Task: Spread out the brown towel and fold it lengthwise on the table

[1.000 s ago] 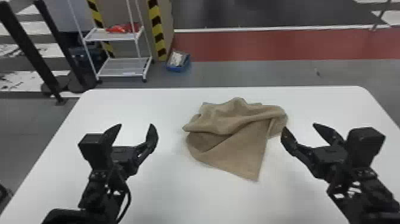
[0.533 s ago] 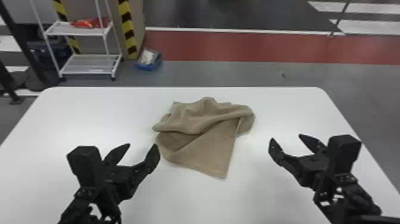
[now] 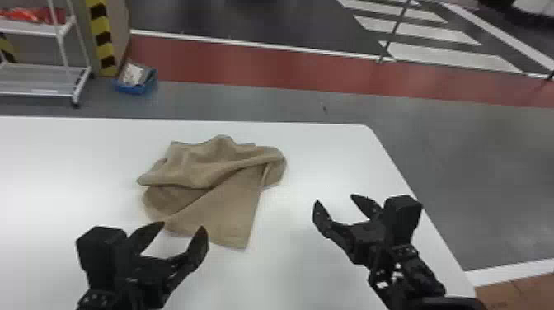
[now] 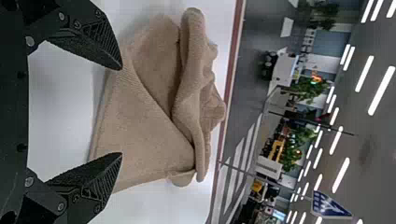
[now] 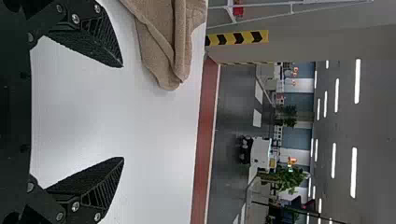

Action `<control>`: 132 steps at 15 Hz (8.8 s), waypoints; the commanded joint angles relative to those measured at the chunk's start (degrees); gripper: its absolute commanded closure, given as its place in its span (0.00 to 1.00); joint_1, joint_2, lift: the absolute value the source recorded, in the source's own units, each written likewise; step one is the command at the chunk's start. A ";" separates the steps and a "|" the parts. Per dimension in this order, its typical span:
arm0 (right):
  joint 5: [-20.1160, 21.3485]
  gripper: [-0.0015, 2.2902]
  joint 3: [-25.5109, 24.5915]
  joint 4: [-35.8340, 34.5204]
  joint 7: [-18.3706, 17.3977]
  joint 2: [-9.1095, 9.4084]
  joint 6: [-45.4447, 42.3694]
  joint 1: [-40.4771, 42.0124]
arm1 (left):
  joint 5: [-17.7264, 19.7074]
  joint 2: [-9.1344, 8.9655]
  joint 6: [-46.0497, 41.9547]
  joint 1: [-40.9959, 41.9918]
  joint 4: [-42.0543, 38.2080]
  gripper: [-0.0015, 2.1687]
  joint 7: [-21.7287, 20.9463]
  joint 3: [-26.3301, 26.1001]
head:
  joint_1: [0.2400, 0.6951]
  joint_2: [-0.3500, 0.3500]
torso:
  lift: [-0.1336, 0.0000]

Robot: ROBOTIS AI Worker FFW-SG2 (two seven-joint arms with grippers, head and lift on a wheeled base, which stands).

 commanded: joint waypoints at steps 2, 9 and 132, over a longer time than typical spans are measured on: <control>-1.04 0.09 0.66 -0.48 0.09 0.05 -0.14 0.32 | -7.77 -0.22 -15.04 -5.69 9.65 0.13 2.24 -5.73 | 1.00 0.11 | 0.07; -1.30 0.09 0.84 -0.40 0.44 0.05 -0.31 0.05 | -7.68 -0.14 -0.45 -7.36 9.57 0.21 2.59 -3.71 | 1.00 0.12 | 0.07; -9.74 0.66 -12.88 -2.07 12.13 -0.88 64.90 -33.08 | -13.22 1.89 27.67 -2.96 -9.68 0.79 0.39 15.10 | 1.00 0.46 | 0.07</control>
